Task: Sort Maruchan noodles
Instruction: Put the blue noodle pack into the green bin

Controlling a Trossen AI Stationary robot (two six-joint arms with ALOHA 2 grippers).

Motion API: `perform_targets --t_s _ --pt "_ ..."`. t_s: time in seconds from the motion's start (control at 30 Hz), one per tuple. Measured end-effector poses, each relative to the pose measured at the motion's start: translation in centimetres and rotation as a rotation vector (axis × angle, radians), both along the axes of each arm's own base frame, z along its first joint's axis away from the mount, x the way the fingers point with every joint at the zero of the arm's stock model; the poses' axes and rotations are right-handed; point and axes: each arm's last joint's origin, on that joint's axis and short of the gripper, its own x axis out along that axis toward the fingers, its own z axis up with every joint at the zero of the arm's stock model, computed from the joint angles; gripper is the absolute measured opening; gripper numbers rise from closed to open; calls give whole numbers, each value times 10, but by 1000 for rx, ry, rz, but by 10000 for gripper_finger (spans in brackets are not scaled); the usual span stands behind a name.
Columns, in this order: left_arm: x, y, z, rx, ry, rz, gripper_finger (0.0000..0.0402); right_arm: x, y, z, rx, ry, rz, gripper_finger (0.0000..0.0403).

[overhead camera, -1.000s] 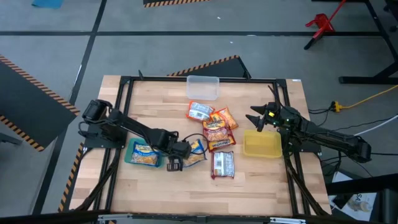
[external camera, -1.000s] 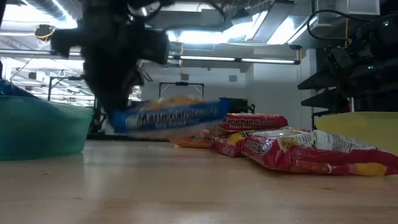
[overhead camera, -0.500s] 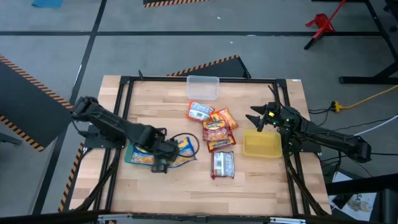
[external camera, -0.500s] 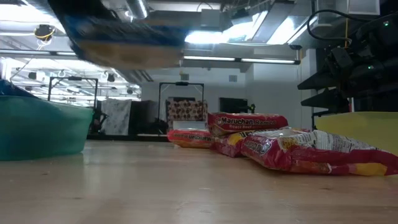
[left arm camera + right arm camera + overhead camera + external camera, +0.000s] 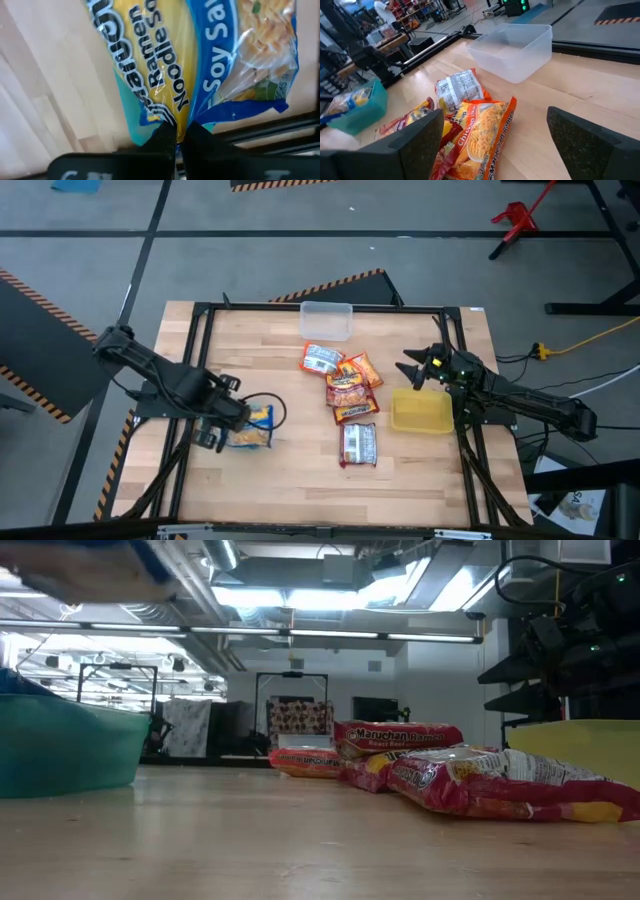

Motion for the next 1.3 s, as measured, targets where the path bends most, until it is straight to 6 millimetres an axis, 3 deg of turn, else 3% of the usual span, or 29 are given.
perform_targets --t_s 0.3,0.83,1.3 --pt "-23 8 -39 26 130 -51 6 0 0 0 18 -11 -18 340" --pt "-28 10 -84 28 182 -93 10 0 0 0 17 -11 -20 340" --pt "-30 13 -90 94 180 2 27 0 0 0 -7 1 -6 340"
